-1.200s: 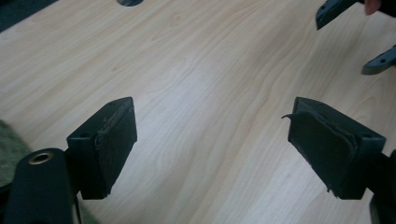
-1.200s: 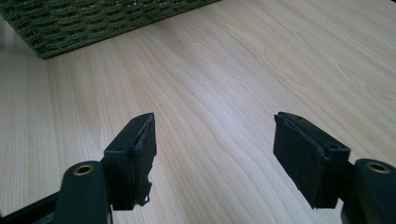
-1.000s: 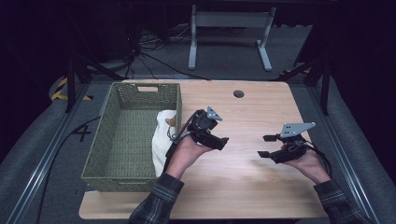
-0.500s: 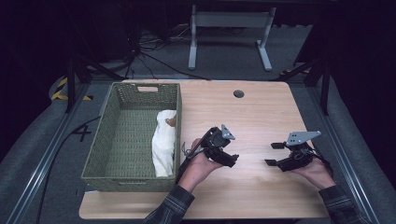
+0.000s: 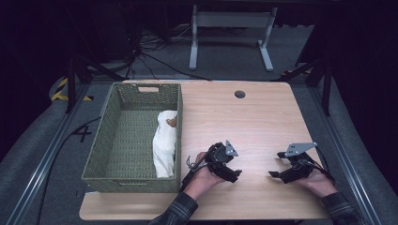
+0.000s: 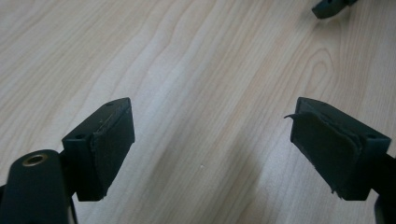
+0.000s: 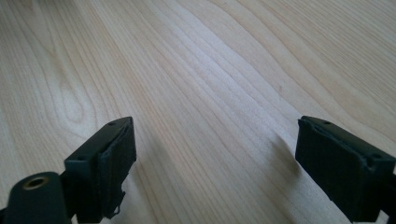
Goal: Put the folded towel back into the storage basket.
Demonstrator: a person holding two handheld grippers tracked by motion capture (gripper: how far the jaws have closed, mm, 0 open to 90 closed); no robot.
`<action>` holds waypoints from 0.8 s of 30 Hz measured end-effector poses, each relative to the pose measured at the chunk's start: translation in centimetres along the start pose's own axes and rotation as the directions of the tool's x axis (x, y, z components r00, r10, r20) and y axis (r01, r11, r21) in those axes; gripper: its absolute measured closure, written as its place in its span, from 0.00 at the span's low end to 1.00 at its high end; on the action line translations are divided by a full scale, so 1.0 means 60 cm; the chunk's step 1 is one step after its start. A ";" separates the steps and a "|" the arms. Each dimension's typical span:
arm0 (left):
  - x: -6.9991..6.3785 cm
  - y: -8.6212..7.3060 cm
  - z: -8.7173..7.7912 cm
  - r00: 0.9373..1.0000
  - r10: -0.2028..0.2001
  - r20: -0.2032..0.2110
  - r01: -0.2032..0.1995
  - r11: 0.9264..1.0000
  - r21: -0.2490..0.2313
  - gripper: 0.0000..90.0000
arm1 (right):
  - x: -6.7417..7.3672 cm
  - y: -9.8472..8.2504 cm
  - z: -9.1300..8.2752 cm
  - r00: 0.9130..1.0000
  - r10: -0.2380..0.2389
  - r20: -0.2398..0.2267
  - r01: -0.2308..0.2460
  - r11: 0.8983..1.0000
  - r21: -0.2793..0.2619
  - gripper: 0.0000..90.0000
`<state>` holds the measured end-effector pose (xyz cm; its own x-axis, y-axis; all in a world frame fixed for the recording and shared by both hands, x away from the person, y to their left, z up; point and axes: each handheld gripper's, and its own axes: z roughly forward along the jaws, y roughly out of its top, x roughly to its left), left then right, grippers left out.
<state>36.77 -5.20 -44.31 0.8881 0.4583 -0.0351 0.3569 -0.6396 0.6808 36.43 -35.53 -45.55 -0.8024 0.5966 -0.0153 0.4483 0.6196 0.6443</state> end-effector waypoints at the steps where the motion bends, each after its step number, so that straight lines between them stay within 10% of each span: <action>1: -0.001 -0.002 0.002 1.000 0.000 0.000 0.000 1.000 -0.004 0.15 | -0.001 -0.003 0.000 1.000 -0.002 0.004 0.002 1.000 -0.003 0.14; 24: -0.005 -0.040 0.034 0.999 0.044 0.008 -0.044 0.999 -0.019 0.05 | 0.000 -0.022 0.009 1.000 -0.027 -0.006 0.027 0.994 -0.109 0.12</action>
<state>36.23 -5.08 -47.40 0.9052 0.4248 -0.0112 0.3124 -0.6474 0.6952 36.06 -36.06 -46.84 -0.8170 0.5760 -0.0280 0.3812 0.5759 0.7232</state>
